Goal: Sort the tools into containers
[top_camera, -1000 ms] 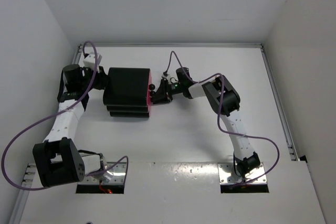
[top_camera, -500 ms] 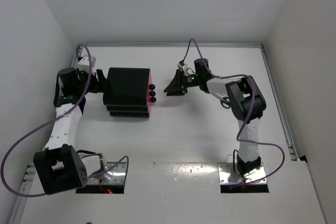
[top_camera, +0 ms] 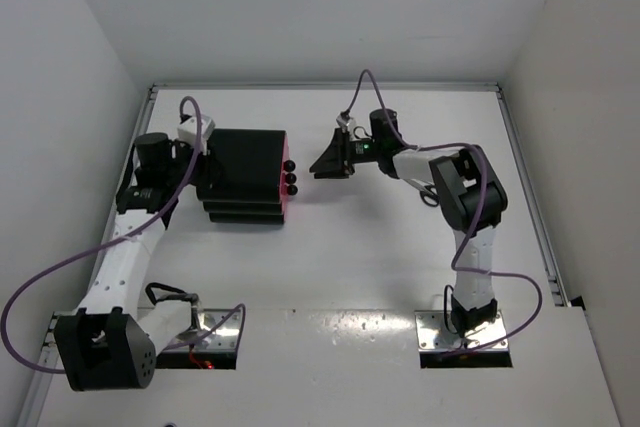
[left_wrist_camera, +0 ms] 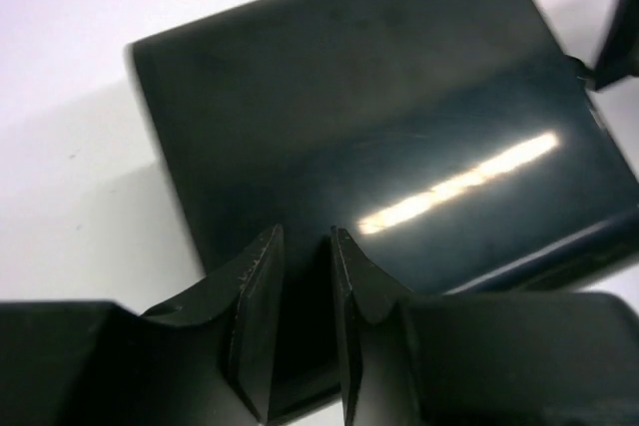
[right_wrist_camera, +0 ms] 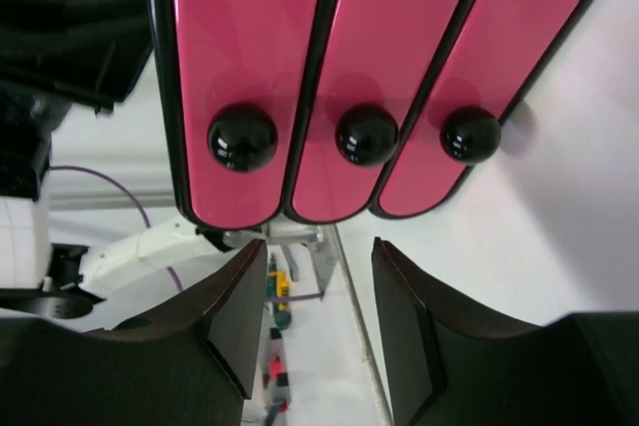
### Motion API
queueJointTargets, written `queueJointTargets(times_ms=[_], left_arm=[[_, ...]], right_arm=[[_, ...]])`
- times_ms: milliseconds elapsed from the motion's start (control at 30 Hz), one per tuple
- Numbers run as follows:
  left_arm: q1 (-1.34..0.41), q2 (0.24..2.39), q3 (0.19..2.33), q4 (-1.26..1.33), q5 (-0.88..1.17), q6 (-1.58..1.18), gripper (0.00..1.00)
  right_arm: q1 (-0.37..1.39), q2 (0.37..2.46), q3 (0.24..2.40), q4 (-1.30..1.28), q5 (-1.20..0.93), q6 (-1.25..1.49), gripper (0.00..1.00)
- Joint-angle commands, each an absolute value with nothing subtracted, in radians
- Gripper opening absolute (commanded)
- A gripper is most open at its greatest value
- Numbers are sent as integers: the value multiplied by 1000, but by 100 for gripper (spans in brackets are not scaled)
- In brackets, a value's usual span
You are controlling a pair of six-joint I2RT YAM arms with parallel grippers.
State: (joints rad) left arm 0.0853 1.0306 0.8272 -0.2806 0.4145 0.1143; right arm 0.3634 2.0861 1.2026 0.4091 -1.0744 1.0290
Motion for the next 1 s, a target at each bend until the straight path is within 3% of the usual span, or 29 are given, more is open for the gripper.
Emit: queueJointTargets(times_ms=[0,533,967], left_arm=[[35,1017,844,-299,353,129,31],[-28,1083,779,-270,275,110,27],[-28,1092,761,-261,275,120,27]], right_arm=[[376,2125,1203,616,-1071,1167,47],[462,2310,1262,931,-1071,1456,48],[471,2385,1361,931,-1051,1465,49]])
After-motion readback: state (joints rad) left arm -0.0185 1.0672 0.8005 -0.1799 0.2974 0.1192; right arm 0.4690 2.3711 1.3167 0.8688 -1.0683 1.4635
